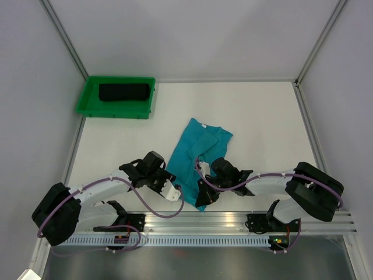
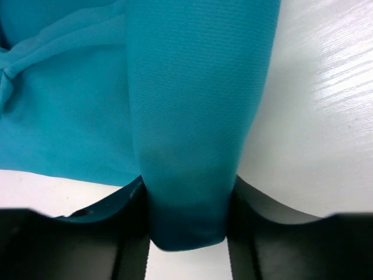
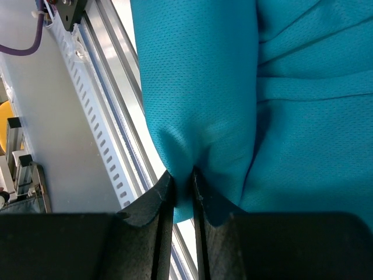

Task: Roll the t-shirts
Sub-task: Roll the tshirt

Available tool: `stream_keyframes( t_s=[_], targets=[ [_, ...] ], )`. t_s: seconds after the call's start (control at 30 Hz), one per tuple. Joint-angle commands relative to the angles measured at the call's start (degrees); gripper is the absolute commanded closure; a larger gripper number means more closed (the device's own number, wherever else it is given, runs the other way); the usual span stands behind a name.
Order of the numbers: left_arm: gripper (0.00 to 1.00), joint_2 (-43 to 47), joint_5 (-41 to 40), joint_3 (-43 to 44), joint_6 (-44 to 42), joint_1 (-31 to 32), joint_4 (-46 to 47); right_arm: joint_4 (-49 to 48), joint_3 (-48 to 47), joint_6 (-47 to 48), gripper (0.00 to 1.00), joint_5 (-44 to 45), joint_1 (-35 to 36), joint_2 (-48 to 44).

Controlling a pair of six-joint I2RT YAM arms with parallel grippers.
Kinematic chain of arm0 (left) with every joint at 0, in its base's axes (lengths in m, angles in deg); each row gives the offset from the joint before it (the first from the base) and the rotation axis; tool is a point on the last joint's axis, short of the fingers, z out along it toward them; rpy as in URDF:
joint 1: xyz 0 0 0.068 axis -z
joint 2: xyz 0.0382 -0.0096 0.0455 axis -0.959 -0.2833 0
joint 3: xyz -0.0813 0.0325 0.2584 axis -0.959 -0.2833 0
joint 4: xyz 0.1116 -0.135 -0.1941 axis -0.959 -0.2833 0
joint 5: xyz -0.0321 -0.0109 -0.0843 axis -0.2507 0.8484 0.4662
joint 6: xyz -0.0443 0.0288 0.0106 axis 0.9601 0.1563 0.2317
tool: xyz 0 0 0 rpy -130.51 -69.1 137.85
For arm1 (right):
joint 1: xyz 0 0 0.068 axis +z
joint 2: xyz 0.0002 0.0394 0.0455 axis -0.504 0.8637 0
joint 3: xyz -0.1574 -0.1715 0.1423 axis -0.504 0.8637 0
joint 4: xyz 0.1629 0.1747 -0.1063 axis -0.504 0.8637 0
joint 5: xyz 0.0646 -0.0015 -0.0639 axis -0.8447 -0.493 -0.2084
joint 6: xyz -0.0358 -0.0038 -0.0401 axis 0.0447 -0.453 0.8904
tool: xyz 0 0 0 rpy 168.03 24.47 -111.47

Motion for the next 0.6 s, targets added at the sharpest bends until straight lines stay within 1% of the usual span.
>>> stream_keyframes(
  t_s=[0.0, 0.03, 0.1, 0.13, 0.17, 0.2, 0.27, 0.37, 0.4, 0.47, 0.5, 0.57],
  targets=[
    [0.50, -2.16, -1.58, -0.04, -0.10, 0.30, -0.38, -3.31, -0.65, -0.40, 0.77, -2.88, -0.60, 0.14],
    [0.63, -2.33, -1.67, -0.04, 0.17, 0.30, -0.47, -3.31, -0.65, -0.32, 0.75, -2.79, -0.69, 0.05],
    [0.71, -2.33, -1.59, 0.05, 0.52, 0.30, -0.55, -3.13, -0.38, -0.40, 0.74, -1.91, -0.95, -0.21],
    [0.83, -2.33, -1.50, 0.31, 0.61, 0.30, -1.34, -2.96, -0.30, -0.41, 0.72, -1.65, -1.13, -0.47],
    [0.88, -2.33, -0.89, 0.48, 1.04, 0.30, -1.95, -2.70, -0.21, -0.23, 0.71, -0.78, -1.13, -0.74],
    [0.96, -2.33, -0.45, 1.27, 1.31, 0.30, -2.66, -2.34, -0.29, -0.06, 0.69, -0.33, -1.22, -1.00],
    [0.98, -2.86, 1.39, 2.50, 2.71, 0.30, -6.34, -1.47, -0.56, 0.82, 0.66, 2.29, -1.22, -2.32],
    [0.98, -3.82, 4.03, 5.14, 4.90, 0.21, -11.69, 3.88, -2.31, 2.93, 0.56, 6.34, -1.22, -4.51],
    [0.98, -4.09, 4.73, 5.84, 5.52, 0.30, -12.67, 7.12, -2.75, 4.24, 0.50, 8.96, -1.22, -4.95],
    [0.98, -5.23, 7.01, 7.86, 6.67, 0.21, -17.31, 9.69, -3.98, 5.13, 0.45, 10.74, -1.22, -6.45],
    [0.98, -5.58, 7.72, 9.26, 7.02, 0.21, -18.82, 11.44, -4.16, 5.39, 0.40, 11.35, -1.22, -7.06],
    [0.98, -6.55, 10.09, 10.59, 8.25, -0.05, -21.72, 12.42, -4.60, 5.48, 0.36, 13.20, -1.22, -8.64]
  ],
)
